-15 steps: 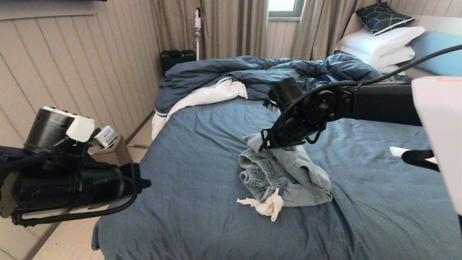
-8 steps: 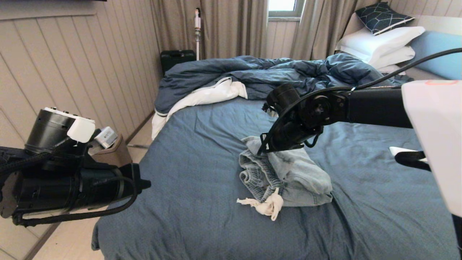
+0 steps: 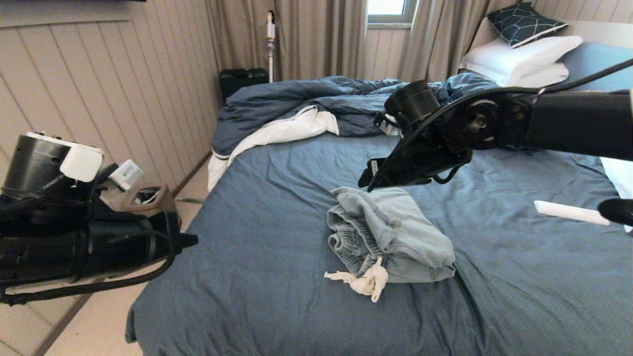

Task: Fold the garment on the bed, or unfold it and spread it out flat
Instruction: Fold the blue shorts

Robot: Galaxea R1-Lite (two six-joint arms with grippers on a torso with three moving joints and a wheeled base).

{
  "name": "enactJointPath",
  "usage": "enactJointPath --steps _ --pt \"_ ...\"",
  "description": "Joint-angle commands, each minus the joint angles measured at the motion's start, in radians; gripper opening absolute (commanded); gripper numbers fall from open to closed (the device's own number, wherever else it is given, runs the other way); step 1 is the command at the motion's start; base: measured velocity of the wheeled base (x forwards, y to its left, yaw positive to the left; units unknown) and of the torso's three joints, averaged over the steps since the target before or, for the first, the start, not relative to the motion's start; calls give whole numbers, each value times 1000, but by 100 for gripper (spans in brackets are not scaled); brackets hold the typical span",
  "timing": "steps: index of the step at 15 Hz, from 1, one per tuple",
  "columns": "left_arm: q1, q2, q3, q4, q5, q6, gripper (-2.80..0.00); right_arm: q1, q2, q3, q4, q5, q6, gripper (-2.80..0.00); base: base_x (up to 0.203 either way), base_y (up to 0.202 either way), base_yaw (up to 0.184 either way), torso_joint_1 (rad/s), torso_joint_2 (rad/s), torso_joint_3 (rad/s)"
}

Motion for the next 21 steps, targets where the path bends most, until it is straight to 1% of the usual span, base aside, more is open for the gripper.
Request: enactJointPath --steps 1,2,3,5,7,10,13,16,18,21 --pt "23 -49 -18 11 0 0 -280 1 -82 3 5 0 1 0 0 0 0 0 0 0" --pt "30 -79 -26 33 0 4 -280 1 -111 9 10 -2 2 0 0 0 0 0 0 0" --pt "37 -96 -32 57 0 11 -280 0 -123 20 21 -3 2 -280 0 0 0 0 0 0" --pt "41 -120 -28 84 1 16 -280 -11 -131 55 32 -5 2 -280 0 0 0 0 0 0" --pt "42 -147 -4 93 1 16 -280 -31 -127 119 31 -10 3 -280 0 0 0 0 0 0" --pt "42 -159 26 92 1 16 -280 -78 -119 217 28 -17 14 -280 0 0 0 0 0 0" --pt "40 -162 46 89 0 16 -280 -88 -73 278 23 -18 16 -280 0 0 0 0 0 0" --pt "40 -160 63 87 -2 15 -280 -69 -20 274 13 -18 27 -280 0 0 0 0 0 0" --pt "41 -159 70 86 -3 16 -280 -14 54 252 -19 -26 46 -280 0 0 0 0 0 0" --pt "40 -155 72 85 -3 16 -280 75 125 193 -33 -50 78 -280 0 0 0 0 0 0"
